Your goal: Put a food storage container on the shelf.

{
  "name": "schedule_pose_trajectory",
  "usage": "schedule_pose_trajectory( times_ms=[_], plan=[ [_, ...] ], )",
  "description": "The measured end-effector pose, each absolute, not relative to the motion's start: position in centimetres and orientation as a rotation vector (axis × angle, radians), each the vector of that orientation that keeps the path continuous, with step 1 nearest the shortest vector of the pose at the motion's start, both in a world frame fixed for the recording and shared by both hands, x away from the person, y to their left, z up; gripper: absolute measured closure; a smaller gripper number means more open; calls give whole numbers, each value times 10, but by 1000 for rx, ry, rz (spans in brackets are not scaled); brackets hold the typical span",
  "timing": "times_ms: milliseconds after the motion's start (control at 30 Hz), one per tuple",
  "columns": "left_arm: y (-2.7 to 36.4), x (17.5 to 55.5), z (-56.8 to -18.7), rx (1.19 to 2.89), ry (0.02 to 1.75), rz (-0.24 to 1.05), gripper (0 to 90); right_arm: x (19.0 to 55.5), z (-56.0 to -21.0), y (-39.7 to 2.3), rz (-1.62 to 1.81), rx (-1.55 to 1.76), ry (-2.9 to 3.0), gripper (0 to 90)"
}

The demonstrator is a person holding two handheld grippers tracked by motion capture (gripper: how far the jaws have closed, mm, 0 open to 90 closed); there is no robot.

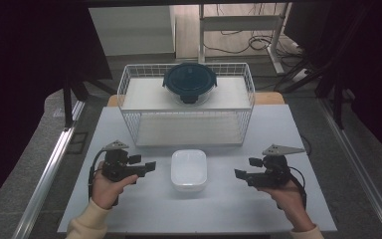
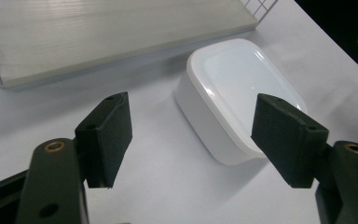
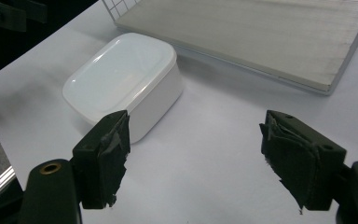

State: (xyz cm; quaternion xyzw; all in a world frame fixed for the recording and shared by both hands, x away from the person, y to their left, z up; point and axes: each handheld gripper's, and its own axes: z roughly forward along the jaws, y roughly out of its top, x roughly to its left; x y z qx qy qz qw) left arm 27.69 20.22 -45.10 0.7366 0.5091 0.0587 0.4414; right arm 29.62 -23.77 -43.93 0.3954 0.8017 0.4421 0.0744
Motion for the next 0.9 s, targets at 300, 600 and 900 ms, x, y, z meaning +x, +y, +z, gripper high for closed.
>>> schedule_pose_trajectory(
  times_ms=[300, 600, 900],
  plan=[
    [201, 277, -448, 1832, 1256, 153, 278, 298, -438, -232, 1354, 1220, 2412, 231],
    [201, 281, -448, 1821, 1261, 118, 276, 304, -439, -224, 1378, 1254, 2426, 233],
    [198, 290, -446, 1783, 1275, 33, 271, 311, -440, -207, 1369, 1265, 2476, 258]
  ],
)
